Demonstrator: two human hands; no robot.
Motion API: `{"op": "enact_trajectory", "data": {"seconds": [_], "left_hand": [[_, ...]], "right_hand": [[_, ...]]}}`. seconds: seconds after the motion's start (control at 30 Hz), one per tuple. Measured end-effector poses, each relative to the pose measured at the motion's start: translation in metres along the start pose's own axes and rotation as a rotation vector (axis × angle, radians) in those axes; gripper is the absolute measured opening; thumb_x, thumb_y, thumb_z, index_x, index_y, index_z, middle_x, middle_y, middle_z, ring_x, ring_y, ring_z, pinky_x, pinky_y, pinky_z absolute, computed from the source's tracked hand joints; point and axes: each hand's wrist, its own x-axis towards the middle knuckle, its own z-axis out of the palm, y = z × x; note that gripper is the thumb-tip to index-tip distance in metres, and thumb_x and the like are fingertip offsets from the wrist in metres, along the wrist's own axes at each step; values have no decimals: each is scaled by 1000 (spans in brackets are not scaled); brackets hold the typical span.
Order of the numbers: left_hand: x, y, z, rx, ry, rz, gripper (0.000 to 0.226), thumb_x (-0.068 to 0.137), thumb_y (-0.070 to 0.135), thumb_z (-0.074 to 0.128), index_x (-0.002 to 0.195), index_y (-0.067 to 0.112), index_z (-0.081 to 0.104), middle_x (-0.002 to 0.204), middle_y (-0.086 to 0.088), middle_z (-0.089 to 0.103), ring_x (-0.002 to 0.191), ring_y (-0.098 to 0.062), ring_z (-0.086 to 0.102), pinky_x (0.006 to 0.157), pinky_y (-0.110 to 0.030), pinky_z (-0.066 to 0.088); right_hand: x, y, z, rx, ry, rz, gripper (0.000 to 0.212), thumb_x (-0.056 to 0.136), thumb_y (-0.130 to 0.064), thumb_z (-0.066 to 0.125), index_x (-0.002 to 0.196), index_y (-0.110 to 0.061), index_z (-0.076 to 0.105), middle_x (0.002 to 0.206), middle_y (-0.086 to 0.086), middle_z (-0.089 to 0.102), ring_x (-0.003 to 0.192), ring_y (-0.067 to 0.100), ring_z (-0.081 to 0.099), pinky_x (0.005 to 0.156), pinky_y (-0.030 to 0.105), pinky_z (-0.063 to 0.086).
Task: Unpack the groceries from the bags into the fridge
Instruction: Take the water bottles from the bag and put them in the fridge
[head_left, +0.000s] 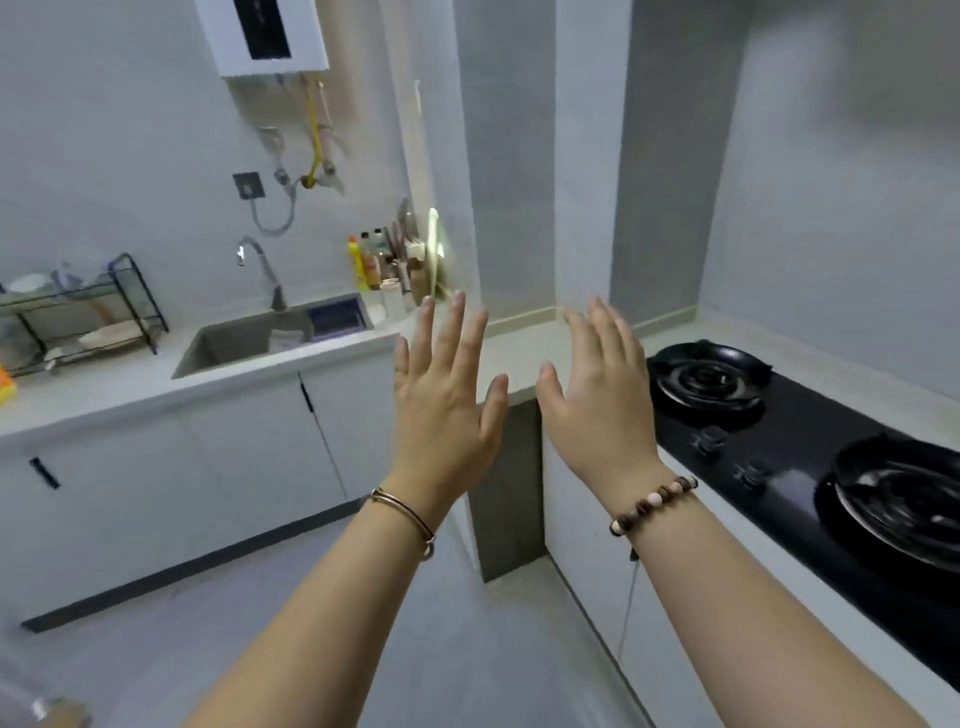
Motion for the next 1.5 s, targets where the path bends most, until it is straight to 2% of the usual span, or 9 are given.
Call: {"op": "enact_trajectory", "data": {"seconds": [0.2,0.37,0.53,0.73,0.83,1.03,1.23,1.37,1.5], "left_hand": [[56,62,111,-117,-156,116,63,92,47,25,150,22,19,159,0,7,146,-19,-6,116,-42,-3],[101,120,194,-209,-286,259,63,93,49,25,149,21,21,159,-3,11,147,-25,-2,116,-51,7],[123,200,255,-357,-353,422,64,91,45,28,148,16,24,157,-8,17,146,-31,7,113,-55,12],[109,314,294,-511,-461,595,66,92,49,24,149,17,21,158,-9,12,146,-33,7,112,-56,14],[95,377,307,-551,-481,681,64,93,46,26,148,15,23,157,-10,15,145,-34,11,111,-57,19],[62,497,332,-641,-586,670,68,91,49,19,148,13,25,157,-10,17,145,-33,12,111,-54,20],[23,616,360,-754,-751,650,69,89,48,25,148,11,24,155,-11,22,144,-30,17,113,-46,23],[3,672,385,-794,-896,659,64,93,22,49,148,9,19,155,-12,22,144,-26,16,117,-34,13],[-3,728,403,-831,-1016,695,65,91,17,52,148,8,22,154,-14,22,142,-29,21,115,-33,18]], "right_hand": [[21,116,-13,-208,40,176,50,92,-23,51,136,-2,42,149,19,33,139,31,26,115,43,21],[35,196,-36,-363,68,343,47,89,-21,55,132,-3,47,151,21,27,138,34,28,112,44,26],[21,264,-79,-498,139,539,48,89,-19,55,133,-6,45,154,18,21,140,32,22,114,45,24],[-25,328,-152,-617,166,732,53,92,-22,50,141,-10,36,157,13,13,144,27,12,118,42,14],[-50,362,-193,-655,188,808,53,92,-22,51,141,-8,37,157,13,14,144,28,12,117,44,15],[-101,433,-280,-719,131,907,56,92,-22,49,143,-9,32,157,12,12,144,26,10,118,39,11],[-149,514,-362,-765,82,1067,57,93,-23,48,144,-9,28,157,12,10,144,26,9,118,38,12],[-172,565,-402,-780,0,1188,61,91,-23,48,145,-8,24,157,14,9,143,28,11,117,40,14],[-186,610,-437,-820,-77,1272,61,90,-22,50,144,-7,23,156,16,9,143,30,12,115,40,15]]}}
